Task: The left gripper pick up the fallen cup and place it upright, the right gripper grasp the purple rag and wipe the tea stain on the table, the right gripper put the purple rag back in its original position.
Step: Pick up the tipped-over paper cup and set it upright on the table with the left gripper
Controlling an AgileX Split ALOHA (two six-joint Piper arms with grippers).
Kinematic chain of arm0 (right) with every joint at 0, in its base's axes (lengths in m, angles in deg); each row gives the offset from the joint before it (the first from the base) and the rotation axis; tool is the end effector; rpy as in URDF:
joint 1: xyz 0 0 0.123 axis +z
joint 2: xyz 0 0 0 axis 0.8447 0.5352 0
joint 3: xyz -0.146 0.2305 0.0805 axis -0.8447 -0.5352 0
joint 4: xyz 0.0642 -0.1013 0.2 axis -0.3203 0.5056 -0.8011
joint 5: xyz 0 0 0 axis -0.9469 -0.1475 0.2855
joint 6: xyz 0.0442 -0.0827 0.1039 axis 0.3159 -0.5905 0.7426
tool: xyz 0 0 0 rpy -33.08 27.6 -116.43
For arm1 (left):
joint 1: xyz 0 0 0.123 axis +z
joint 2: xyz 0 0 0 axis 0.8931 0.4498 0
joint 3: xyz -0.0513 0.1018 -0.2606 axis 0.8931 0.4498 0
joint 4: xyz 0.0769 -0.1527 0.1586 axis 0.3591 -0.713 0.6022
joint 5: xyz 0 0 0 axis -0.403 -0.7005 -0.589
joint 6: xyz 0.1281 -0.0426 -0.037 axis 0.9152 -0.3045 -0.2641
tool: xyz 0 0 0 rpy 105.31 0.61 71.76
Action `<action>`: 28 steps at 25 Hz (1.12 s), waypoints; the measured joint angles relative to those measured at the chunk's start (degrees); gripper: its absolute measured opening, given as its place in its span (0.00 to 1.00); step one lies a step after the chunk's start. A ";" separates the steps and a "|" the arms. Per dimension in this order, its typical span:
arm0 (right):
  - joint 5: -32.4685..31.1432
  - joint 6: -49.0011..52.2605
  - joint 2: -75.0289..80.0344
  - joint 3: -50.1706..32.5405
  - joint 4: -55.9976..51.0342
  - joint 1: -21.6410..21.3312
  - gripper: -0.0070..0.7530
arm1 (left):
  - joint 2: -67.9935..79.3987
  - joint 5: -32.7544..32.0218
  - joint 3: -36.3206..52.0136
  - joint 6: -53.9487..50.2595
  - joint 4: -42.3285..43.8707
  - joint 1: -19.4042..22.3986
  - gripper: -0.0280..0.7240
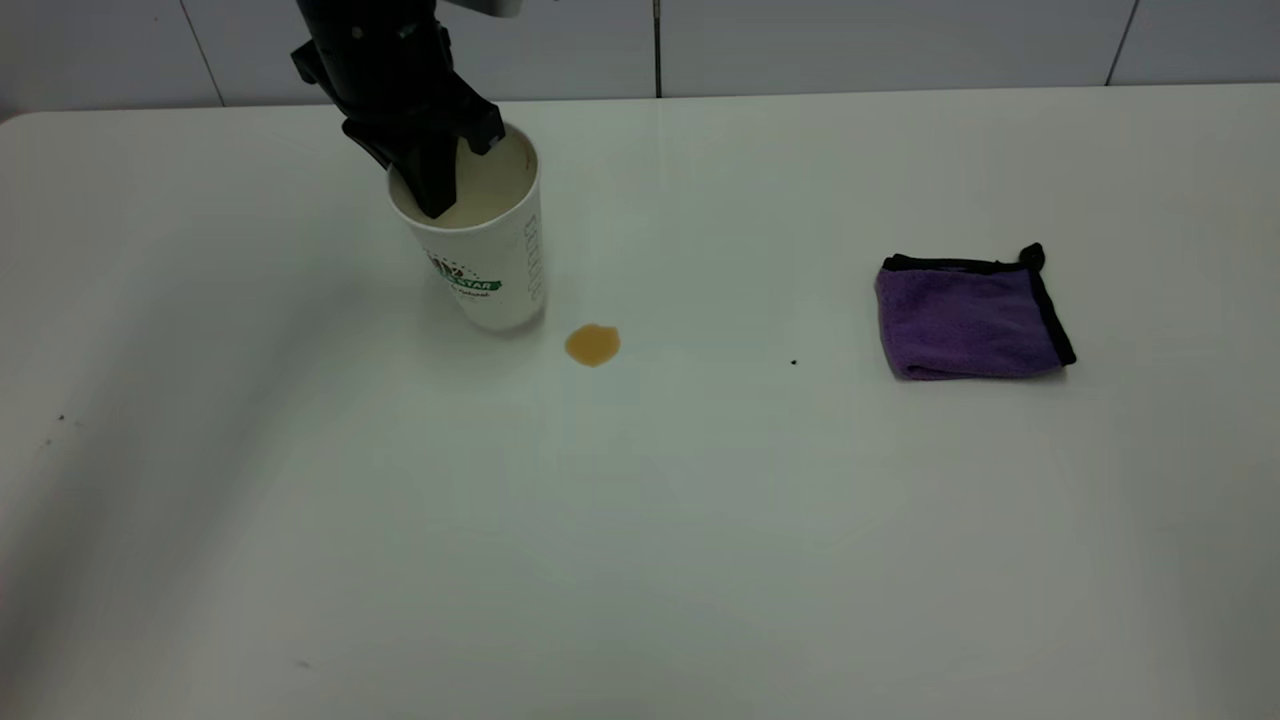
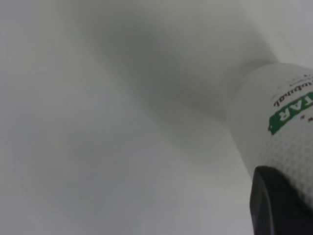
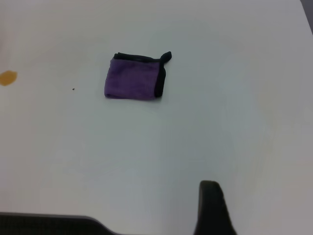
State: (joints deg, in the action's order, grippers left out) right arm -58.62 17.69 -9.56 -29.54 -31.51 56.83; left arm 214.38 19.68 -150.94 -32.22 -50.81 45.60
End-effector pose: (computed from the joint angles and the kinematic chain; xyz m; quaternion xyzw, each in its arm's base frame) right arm 0.0182 0.0064 0.2315 -0.0208 0.8710 0.0087 0.4907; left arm 0.4729 -0.1569 0.0573 0.3003 0.9433 -0.0212 0.1397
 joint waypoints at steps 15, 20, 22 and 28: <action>0.00 0.00 0.00 0.00 0.00 0.00 0.71 | 6.03 -5.34 -7.07 -4.96 1.44 1.26 0.02; 0.00 0.00 0.00 0.00 0.00 0.00 0.71 | 6.44 -5.53 -8.32 -5.01 2.27 1.26 0.12; 0.00 0.00 0.00 0.00 0.00 0.00 0.71 | 6.96 -5.84 -9.64 -5.01 2.72 1.32 0.21; 0.00 0.00 0.00 0.00 0.00 0.00 0.71 | 7.24 -9.17 -15.14 -5.01 3.27 1.66 0.52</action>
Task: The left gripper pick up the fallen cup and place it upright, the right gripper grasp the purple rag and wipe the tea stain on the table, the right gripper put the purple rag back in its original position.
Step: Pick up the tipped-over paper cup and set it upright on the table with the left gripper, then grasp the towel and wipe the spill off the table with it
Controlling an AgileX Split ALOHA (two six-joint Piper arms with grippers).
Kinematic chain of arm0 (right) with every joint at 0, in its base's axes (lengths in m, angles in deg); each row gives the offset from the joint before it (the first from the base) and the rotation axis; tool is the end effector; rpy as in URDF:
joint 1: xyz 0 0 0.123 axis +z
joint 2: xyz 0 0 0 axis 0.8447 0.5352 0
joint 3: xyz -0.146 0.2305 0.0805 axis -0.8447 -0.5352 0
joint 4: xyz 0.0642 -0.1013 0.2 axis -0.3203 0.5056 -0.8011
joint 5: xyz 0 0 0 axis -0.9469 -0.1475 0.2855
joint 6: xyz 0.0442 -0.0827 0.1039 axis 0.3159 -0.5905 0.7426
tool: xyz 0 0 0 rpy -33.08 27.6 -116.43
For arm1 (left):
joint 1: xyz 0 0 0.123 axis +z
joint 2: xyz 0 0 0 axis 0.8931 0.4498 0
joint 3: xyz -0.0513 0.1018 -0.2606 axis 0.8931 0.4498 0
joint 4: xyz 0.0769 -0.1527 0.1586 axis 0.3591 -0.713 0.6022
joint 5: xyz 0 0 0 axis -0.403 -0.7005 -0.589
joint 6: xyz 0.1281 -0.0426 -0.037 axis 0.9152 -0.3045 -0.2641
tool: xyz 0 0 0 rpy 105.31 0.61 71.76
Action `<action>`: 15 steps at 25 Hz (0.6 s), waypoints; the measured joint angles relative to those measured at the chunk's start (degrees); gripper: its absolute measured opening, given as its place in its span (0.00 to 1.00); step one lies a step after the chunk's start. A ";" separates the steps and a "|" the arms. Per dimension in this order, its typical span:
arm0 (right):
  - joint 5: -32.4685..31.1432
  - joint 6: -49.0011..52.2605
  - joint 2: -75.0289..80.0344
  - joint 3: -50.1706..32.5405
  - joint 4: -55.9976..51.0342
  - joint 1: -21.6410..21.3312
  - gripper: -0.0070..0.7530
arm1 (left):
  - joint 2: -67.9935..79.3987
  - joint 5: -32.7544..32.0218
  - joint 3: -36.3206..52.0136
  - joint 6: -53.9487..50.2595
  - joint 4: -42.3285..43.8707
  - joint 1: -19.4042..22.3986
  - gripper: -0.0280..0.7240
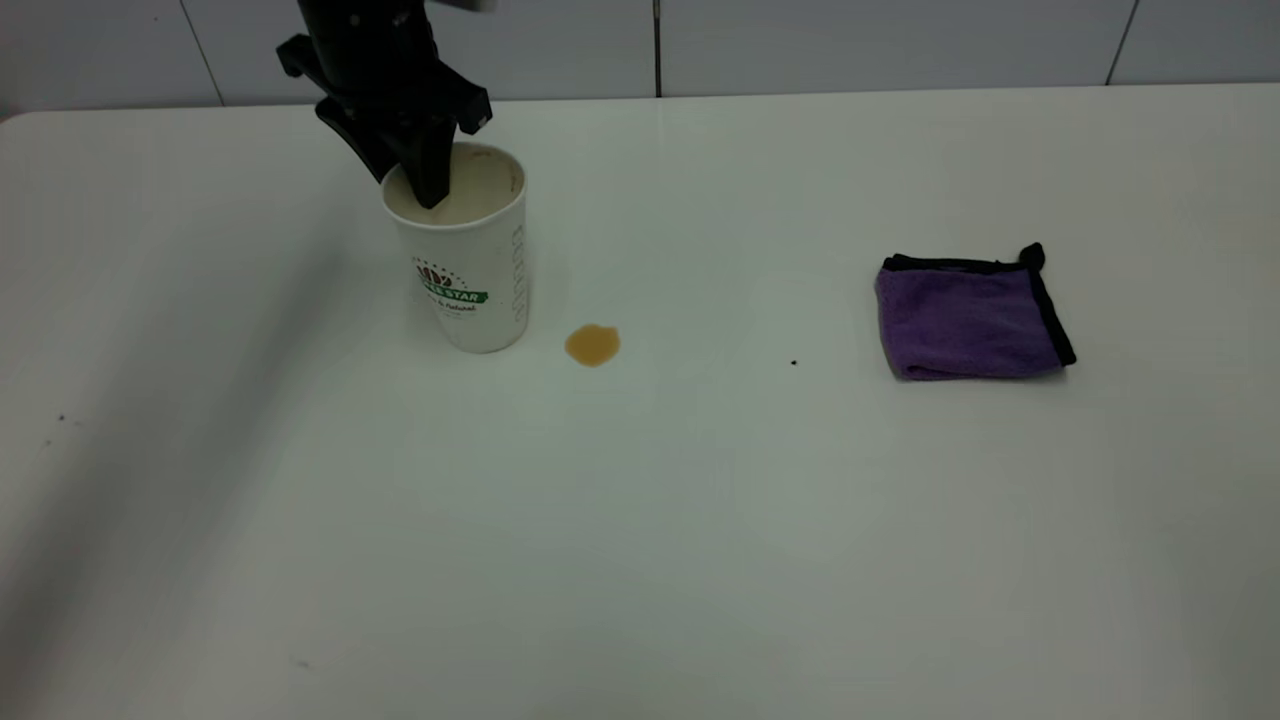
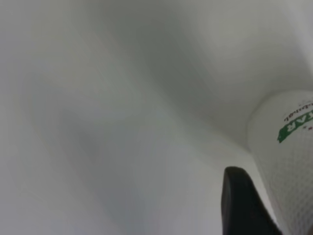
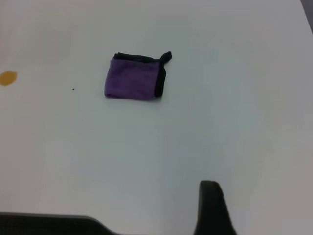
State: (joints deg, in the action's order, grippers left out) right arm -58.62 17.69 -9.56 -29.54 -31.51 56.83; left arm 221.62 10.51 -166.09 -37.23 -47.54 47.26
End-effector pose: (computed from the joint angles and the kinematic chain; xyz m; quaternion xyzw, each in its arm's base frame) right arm 0.0182 0.0064 0.2315 -0.0208 0.8710 0.0087 0.4907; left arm 0.5012 -0.1438 0.0555 0.2609 0.9568 -0.0016 0.1285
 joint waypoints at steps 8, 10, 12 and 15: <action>0.00 0.00 0.00 0.00 0.00 0.00 0.71 | 0.00 -9.93 -9.12 0.00 0.00 0.00 0.58; 0.00 0.00 0.00 0.00 0.00 0.00 0.71 | -0.06 -9.98 -11.44 0.00 0.00 0.00 0.58; 0.00 0.00 0.00 0.00 0.00 0.00 0.71 | -0.68 -9.98 -13.48 0.00 -1.07 0.00 0.58; 0.00 0.00 0.00 0.00 0.00 0.00 0.71 | -2.98 -9.98 -15.84 0.00 -3.29 0.00 0.59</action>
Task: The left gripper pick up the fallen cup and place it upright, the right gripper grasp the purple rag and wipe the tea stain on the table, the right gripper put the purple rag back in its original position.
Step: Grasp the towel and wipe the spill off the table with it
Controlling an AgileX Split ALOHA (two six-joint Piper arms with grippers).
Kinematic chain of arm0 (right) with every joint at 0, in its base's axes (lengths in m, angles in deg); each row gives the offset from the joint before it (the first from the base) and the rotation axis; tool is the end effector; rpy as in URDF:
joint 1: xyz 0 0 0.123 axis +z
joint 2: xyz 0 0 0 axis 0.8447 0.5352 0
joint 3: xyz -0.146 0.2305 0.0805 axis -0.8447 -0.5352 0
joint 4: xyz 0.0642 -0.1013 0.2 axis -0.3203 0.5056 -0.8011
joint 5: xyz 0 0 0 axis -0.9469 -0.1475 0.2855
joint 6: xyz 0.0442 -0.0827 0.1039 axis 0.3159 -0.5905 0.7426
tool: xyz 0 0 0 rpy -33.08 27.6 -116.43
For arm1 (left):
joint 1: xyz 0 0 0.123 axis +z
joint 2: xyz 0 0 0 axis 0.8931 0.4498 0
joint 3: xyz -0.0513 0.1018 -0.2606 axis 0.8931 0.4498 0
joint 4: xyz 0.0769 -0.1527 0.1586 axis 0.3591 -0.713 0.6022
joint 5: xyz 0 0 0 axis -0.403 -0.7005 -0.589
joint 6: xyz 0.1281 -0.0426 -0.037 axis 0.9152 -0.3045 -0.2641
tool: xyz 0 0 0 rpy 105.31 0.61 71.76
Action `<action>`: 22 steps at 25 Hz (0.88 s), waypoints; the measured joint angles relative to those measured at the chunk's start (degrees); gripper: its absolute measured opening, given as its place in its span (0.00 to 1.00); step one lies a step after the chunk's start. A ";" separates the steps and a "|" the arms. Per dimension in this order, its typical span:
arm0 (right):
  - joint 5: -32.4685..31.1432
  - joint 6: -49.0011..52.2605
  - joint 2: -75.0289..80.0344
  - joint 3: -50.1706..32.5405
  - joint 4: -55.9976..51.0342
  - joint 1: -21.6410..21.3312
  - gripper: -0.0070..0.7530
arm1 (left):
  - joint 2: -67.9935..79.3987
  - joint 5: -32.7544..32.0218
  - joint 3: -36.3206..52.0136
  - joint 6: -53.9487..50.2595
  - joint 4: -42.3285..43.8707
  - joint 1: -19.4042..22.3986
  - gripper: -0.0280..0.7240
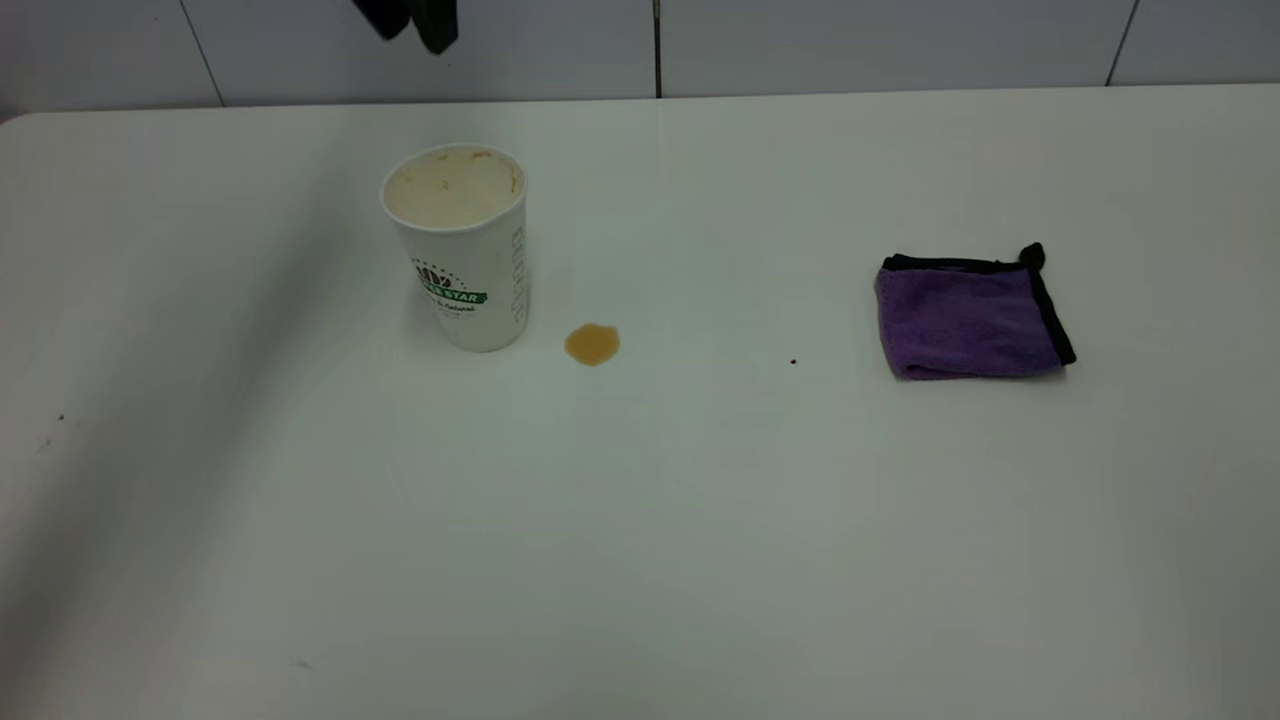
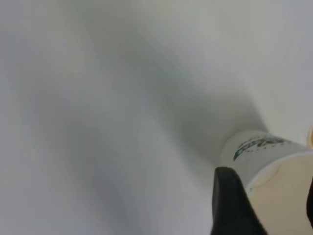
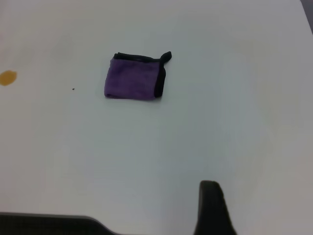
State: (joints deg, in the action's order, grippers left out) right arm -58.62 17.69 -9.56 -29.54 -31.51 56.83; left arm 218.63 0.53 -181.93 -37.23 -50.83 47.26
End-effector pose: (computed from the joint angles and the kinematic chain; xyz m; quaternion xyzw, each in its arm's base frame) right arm 0.0182 0.0064 0.2315 -0.0208 0.8710 0.0087 0.4907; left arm 0.5167 -0.1559 0.1523 0.2519 0.9455 -0.0308 0.2041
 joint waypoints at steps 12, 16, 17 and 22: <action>0.00 0.00 0.00 0.00 0.00 0.00 0.71 | -18.21 0.00 -0.77 -2.48 -6.05 -3.64 0.59; 0.00 0.00 0.00 0.00 0.00 0.00 0.71 | -27.77 0.00 -0.91 -5.48 -4.07 -6.77 0.59; 0.00 0.00 0.00 0.00 0.00 0.00 0.71 | -30.16 0.00 -0.97 -6.47 -3.05 -7.58 0.59; 0.00 0.00 0.00 0.00 0.00 0.00 0.71 | -41.88 0.00 5.88 -9.93 2.70 -12.53 0.59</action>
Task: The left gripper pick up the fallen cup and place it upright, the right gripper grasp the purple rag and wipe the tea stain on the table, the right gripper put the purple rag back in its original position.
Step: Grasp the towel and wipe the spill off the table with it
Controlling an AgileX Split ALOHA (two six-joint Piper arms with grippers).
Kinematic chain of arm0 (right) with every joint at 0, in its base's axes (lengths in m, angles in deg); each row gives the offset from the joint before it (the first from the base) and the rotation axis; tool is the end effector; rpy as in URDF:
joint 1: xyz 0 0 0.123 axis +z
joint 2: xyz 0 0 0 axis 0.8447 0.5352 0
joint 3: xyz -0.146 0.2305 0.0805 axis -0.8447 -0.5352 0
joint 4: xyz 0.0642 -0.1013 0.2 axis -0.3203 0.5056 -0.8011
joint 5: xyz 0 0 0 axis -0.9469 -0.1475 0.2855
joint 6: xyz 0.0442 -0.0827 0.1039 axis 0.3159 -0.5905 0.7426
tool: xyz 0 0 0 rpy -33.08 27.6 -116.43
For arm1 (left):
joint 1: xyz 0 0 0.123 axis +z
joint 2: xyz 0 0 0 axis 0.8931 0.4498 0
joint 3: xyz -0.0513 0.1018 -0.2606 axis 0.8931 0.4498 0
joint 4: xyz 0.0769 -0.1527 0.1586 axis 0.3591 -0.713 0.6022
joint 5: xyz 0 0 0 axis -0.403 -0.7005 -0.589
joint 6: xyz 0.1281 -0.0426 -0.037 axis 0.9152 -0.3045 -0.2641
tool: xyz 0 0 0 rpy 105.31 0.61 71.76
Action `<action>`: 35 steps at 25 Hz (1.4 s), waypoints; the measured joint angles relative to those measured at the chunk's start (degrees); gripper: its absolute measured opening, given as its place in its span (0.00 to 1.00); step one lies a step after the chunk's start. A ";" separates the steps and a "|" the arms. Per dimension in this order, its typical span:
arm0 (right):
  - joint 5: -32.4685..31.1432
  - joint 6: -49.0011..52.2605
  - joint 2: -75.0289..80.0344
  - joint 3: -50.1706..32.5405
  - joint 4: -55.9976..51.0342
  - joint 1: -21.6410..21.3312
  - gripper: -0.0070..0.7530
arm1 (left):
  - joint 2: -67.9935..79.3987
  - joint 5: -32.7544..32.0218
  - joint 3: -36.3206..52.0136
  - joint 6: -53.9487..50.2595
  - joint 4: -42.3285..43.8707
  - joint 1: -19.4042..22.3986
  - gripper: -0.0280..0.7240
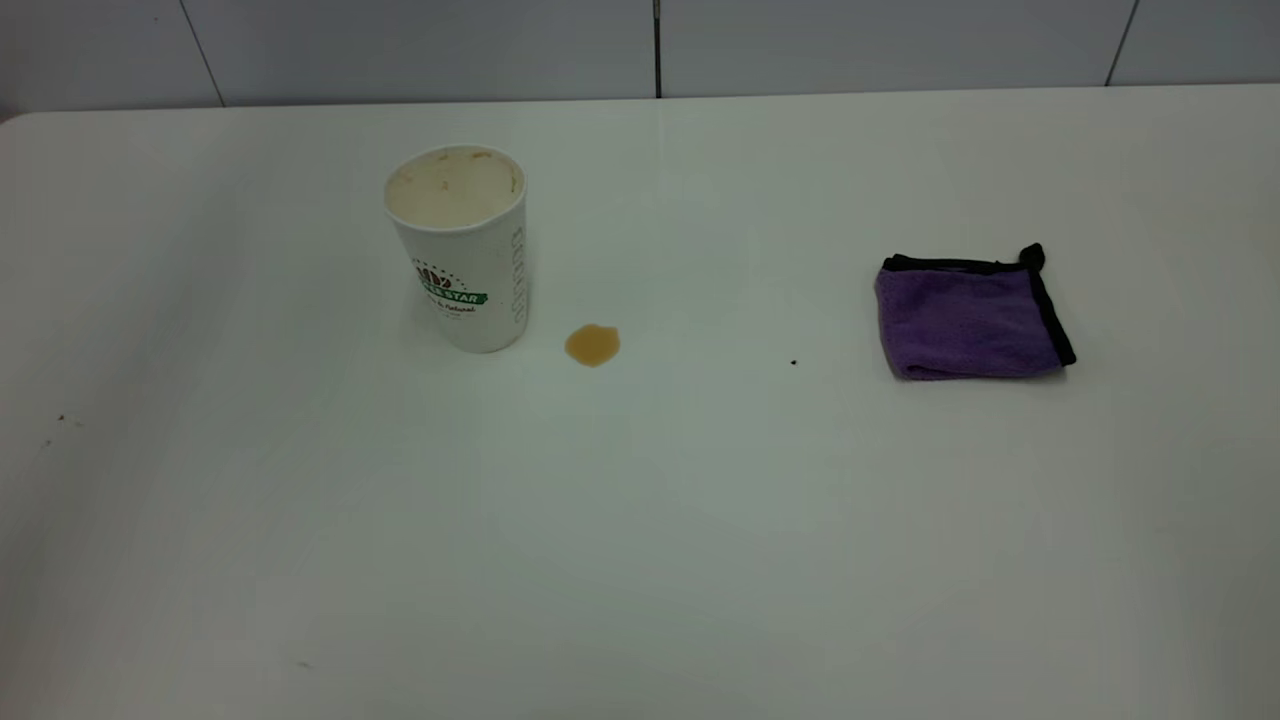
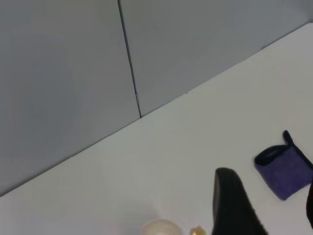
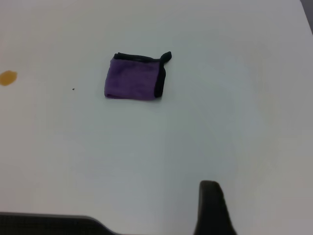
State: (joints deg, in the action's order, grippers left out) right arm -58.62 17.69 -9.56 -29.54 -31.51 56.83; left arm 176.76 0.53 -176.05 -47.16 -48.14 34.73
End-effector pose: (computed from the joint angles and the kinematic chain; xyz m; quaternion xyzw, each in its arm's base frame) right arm 0.0182 0.0064 0.2315 -0.0208 0.8710 0.0087 0.4907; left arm 0.3443 -0.1888 0.4752 0.2478 0.8316 -0.1082 0.4851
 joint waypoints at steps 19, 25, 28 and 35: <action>0.00 0.00 0.00 0.00 0.00 0.00 0.71 | -44.78 -0.01 72.53 -11.91 4.99 -3.36 0.59; 0.00 0.00 0.00 0.00 0.00 0.00 0.71 | -56.43 -0.01 89.91 -16.66 4.99 -3.38 0.59; 0.00 0.00 0.00 0.00 0.00 0.00 0.71 | -62.65 -0.01 94.50 -17.24 5.37 -3.38 0.59; 0.00 0.00 0.00 0.00 0.00 0.00 0.71 | -78.04 -0.01 100.59 -18.24 8.66 -3.38 0.59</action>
State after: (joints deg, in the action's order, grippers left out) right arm -58.62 17.69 -9.56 -29.54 -31.51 56.83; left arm 98.72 0.52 -75.46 -65.40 -39.47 31.35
